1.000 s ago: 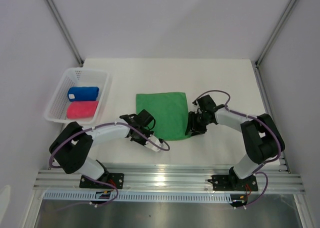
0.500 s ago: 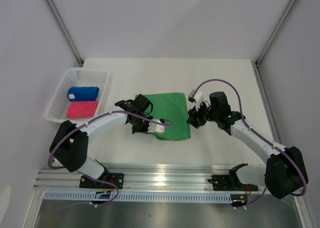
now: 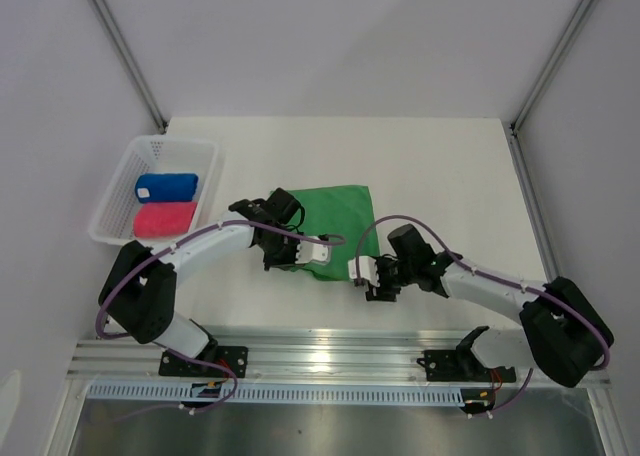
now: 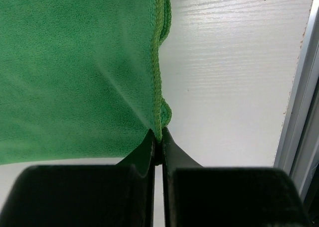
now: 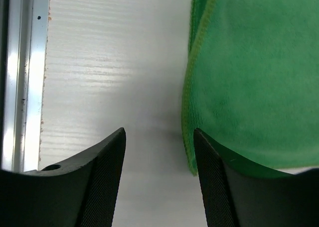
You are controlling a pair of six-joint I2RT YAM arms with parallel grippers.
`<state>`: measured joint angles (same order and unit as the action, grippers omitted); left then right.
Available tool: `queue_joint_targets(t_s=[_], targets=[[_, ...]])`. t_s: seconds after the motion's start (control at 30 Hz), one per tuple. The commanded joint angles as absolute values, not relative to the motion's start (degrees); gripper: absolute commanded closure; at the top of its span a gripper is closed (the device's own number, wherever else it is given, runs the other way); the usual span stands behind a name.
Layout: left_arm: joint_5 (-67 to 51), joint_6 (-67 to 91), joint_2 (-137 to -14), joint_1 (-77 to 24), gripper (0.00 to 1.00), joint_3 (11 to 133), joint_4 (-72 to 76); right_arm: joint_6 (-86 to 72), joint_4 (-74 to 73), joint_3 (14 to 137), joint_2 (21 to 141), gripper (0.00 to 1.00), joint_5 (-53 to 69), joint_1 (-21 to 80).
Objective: Roll the towels
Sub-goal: Fold the towel
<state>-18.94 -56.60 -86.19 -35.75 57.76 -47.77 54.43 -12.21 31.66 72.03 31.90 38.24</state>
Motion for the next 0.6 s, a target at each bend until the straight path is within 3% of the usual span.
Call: queue_joint_targets(t_s=[0.0, 0.57], targets=[[-21.71, -55.02, -84.11, -35.33, 0.99, 57.39, -48.08, 58.88, -6.25, 33.92, 76.62, 0.41, 30.50, 40.77], [-20.21, -55.81, -82.79, -35.07, 0.99, 55.55, -47.11, 58.18, -3.60, 38.67, 84.29, 0.45, 20.57, 41.48]])
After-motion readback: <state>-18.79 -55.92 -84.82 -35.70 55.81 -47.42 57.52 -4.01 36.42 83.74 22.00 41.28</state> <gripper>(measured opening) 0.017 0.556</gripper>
